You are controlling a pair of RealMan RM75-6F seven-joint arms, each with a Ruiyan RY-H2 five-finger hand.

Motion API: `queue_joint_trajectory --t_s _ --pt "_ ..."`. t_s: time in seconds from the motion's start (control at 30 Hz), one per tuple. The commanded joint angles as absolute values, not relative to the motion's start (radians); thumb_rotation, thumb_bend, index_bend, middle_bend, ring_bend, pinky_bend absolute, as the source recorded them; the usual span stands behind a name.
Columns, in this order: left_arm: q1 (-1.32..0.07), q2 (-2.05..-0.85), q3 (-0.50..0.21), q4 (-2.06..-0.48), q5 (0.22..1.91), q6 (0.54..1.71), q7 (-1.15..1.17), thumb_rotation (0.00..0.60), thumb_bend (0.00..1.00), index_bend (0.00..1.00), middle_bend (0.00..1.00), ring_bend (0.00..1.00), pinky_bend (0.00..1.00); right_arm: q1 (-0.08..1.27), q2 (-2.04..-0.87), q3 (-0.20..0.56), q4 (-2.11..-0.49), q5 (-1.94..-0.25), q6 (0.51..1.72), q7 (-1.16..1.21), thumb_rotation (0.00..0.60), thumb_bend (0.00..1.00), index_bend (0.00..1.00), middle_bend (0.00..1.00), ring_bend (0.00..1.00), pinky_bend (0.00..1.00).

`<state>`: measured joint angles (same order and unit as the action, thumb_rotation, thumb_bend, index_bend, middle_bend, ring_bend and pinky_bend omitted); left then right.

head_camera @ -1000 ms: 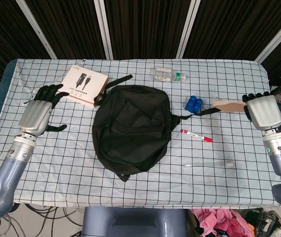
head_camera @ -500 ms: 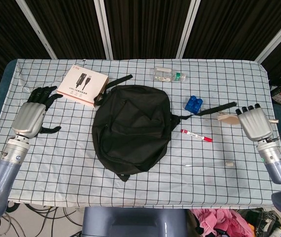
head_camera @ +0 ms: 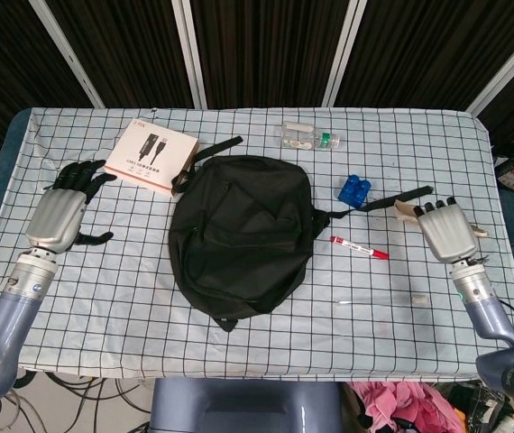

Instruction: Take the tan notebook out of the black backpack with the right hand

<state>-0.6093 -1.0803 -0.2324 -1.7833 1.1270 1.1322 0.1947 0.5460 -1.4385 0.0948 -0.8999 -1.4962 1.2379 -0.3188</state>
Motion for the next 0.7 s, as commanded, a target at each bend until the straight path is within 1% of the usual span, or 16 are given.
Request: queue_joint_trajectory --t_s 0.03,0.1,0.17,0.2,0.27,0.33,0.47,0.6,0.7 --pt "-0.608 -1.079 -0.235 -1.784 1.122 1.135 0.197 0.6 0.0 0.19 0.07 0.0 0.0 0.53 -1.388 0.082 -1.063 -1.474 1.198 -0.39 0.6 0.25 0.44 0.35 0.48 0.53" --pt "-0.607 -1.079 -0.239 -1.784 1.117 1.138 0.196 0.6 0.0 0.19 0.07 0.0 0.0 0.521 -1.364 0.083 -1.149 -1.447 1.174 -0.404 0.6 0.19 0.21 0.18 0.39 0.5" --pt "-0.606 -1.079 -0.241 -1.784 1.115 1.141 0.196 0.6 0.0 0.19 0.07 0.0 0.0 0.516 -1.336 0.084 -1.233 -1.415 1.141 -0.422 0.6 0.16 0.08 0.09 0.32 0.48" --pt "-0.606 -1.079 -0.241 -1.784 1.115 1.142 0.198 0.6 0.0 0.19 0.06 0.0 0.0 0.516 -1.323 0.084 -1.27 -1.408 1.132 -0.424 0.6 0.14 0.04 0.06 0.3 0.47" --pt "-0.606 -1.078 -0.24 -1.784 1.114 1.14 0.202 0.6 0.0 0.19 0.06 0.0 0.0 0.514 -1.286 0.086 -1.365 -1.394 1.121 -0.438 0.6 0.13 0.0 0.02 0.28 0.46" --pt "-0.606 -1.076 -0.241 -1.786 1.109 1.14 0.205 0.6 0.0 0.19 0.06 0.0 0.0 0.511 -1.251 0.087 -1.447 -1.388 1.117 -0.445 0.6 0.12 0.0 0.0 0.26 0.46" --pt "-0.604 -1.074 -0.242 -1.79 1.107 1.141 0.204 0.6 0.0 0.19 0.06 0.0 0.0 0.502 -1.189 0.087 -1.565 -1.384 1.122 -0.454 0.6 0.12 0.0 0.0 0.25 0.45" --pt "-0.597 -1.066 -0.238 -1.797 1.109 1.142 0.201 0.6 0.0 0.19 0.06 0.0 0.0 0.49 -1.146 0.104 -1.591 -1.375 1.156 -0.471 0.6 0.12 0.0 0.0 0.25 0.4" --pt "-0.588 -1.046 -0.225 -1.816 1.105 1.137 0.217 0.6 0.0 0.19 0.06 0.0 0.0 0.477 -1.12 0.136 -1.56 -1.34 1.19 -0.455 0.6 0.12 0.0 0.0 0.23 0.33"
